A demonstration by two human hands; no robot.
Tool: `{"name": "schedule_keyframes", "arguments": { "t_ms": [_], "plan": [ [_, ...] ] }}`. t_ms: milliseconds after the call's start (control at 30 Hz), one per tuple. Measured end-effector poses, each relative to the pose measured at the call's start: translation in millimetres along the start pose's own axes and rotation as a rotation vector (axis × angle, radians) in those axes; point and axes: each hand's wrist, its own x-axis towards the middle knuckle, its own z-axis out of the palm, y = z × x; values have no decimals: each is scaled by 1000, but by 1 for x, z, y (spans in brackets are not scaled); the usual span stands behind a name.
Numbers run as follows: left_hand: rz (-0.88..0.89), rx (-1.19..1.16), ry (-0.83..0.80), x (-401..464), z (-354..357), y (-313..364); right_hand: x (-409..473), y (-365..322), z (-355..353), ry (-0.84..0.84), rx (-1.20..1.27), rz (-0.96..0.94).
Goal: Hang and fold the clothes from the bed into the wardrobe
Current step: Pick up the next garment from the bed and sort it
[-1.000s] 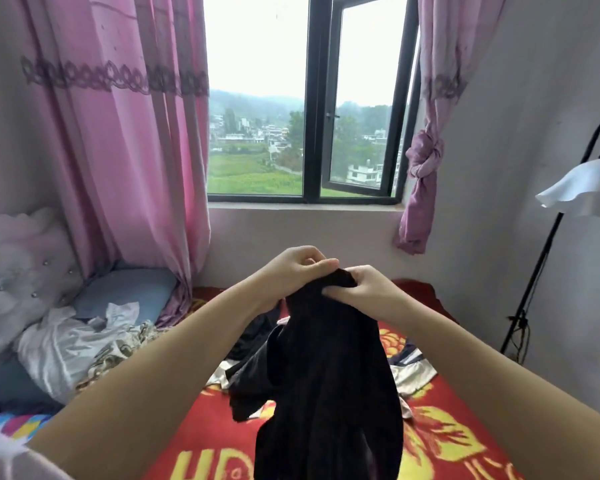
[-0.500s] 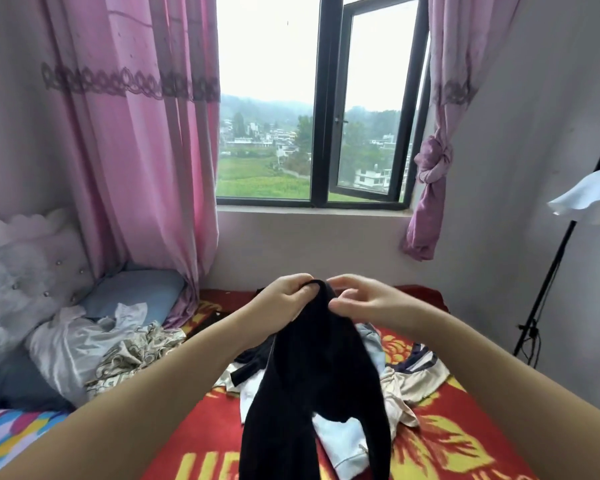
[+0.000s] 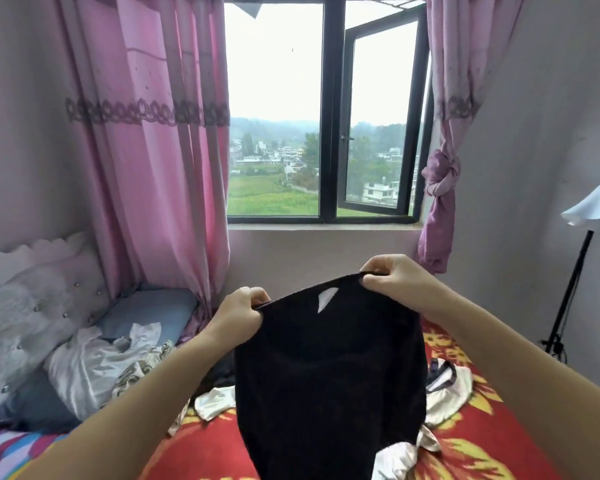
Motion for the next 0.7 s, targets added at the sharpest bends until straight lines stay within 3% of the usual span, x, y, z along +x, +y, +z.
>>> {"name": "schedule_keyframes", "arguments": {
  "t_ms": [100, 200, 300, 433, 500, 600, 700],
  "plan": [
    [-35, -124, 16, 5, -28, -4, 5, 4, -15, -187, -405, -1],
    [6, -177, -64, 8, -44, 7, 12, 15, -21, -73, -537, 14],
    [-8, -225, -150, 13, -53, 9, 14, 33, -29, 41, -333, 94],
    [13, -191, -255, 14, -65, 9, 6, 46, -31, -67, 184, 237],
    [1, -194, -328, 14, -71, 15, -2, 45, -40, -230, 307, 240],
    [-21, -271, -551, 12, -91, 21, -14, 37, -65, -581, 255, 240],
    [-49, -343, -701, 15, -111, 11, -18, 33, -82, -728, 170, 220]
  ]
}}
